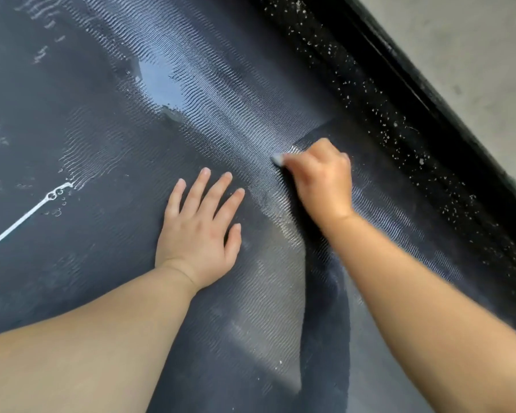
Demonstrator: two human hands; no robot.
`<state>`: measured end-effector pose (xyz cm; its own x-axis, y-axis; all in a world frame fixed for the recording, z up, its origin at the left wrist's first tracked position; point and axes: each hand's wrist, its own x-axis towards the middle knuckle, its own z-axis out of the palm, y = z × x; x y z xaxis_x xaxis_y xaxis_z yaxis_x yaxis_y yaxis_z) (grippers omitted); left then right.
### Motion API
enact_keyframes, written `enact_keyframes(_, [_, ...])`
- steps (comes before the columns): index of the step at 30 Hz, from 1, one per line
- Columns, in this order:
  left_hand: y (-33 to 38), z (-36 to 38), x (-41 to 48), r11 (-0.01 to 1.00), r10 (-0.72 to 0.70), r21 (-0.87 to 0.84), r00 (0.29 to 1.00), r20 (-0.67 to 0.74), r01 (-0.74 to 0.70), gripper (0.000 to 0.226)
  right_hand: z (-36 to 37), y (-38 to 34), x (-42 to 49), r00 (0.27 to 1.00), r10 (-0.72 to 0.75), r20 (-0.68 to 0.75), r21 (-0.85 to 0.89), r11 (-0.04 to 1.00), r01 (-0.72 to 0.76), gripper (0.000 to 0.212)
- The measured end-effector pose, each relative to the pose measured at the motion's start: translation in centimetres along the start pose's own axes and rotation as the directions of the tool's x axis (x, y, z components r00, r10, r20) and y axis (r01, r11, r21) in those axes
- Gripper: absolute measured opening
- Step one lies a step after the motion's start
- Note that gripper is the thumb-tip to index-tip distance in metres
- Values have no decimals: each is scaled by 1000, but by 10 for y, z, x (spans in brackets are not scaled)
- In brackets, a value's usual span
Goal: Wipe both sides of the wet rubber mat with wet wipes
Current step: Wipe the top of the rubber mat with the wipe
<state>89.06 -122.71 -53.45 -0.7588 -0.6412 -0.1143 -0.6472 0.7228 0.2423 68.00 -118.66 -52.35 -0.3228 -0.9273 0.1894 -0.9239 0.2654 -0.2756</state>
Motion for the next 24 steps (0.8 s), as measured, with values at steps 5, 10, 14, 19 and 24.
enact_keyframes(5, [0, 1, -1, 1000, 8, 2, 1000, -12, -8, 56, 0, 64, 57, 815, 557, -158, 62, 830, -555, 24])
enact_keyframes(10, [1, 0, 0, 1000, 10, 0, 1000, -17, -10, 55, 15, 16, 43, 827, 540, -156, 67, 841, -536, 24])
enact_keyframes(14, [2, -1, 0, 1000, -2, -9, 1000, -5, 2, 57, 22, -52, -12, 965, 247, -86, 132, 963, -235, 15])
enact_keyframes(19, [0, -1, 0, 1000, 0, -16, 1000, -9, 0, 57, 11, -27, -10, 999, 6, -42, 70, 998, -3, 13])
enact_keyframes(24, [0, 1, 0, 1000, 7, -4, 1000, -12, -7, 56, 1, 44, 32, 870, 450, -203, 76, 893, -444, 28])
